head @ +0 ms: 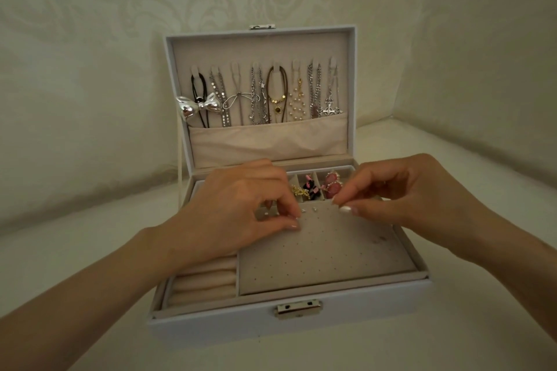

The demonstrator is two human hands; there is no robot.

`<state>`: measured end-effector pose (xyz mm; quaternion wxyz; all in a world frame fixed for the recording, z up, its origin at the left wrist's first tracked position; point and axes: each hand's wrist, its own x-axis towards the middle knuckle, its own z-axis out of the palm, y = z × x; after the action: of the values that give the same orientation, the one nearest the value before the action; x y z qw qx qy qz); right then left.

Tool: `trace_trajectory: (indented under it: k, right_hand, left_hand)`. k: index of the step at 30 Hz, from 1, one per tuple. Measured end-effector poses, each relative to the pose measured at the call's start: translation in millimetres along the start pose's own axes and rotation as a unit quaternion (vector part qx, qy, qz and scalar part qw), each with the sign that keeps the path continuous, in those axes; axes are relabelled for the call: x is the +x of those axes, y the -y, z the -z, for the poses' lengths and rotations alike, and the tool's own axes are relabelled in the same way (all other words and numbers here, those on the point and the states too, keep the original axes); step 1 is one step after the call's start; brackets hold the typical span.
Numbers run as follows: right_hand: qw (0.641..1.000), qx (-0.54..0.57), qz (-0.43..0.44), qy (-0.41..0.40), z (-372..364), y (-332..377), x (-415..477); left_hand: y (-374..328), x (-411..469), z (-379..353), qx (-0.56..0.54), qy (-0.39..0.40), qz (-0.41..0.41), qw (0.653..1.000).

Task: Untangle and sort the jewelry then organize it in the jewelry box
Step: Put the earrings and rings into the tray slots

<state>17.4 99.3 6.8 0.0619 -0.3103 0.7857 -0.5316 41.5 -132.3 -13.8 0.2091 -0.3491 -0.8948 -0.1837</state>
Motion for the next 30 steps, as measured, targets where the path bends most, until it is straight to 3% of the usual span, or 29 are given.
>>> trace_trajectory:
  k: [6, 12, 18, 24, 30]
  right_hand:
    - [1.0, -0.015, -0.006, 0.002, -1.7, -2.0, 2.7]
    - [1.0, -0.021, -0.019, -0.009, 2.0, -5.6, 6.0]
    - [0.998, -0.026, 0.015, -0.046, 4.2, -10.7, 7.0]
    - [0.999, -0.005, 0.014, -0.051, 5.3, -13.5, 5.3]
    - [0.996, 0.071, -0.006, -0.056, 4.8, -13.4, 3.2]
  left_hand:
    - [2.4, 1.1, 1.1, 0.015, -0.009, 0.023, 1.0]
    - [10.9, 13.0, 1.9, -0.11, -0.036, 0.119, 0.986]
    - [6.6, 28.1, -11.0, -0.082, 0.028, 0.056, 0.995]
    - [2.1, 34.8, -13.0, 0.006, 0.044, -0.01, 0.999]
    - [3.9, 34.0, -11.4, -0.036, 0.033, 0.038, 0.998]
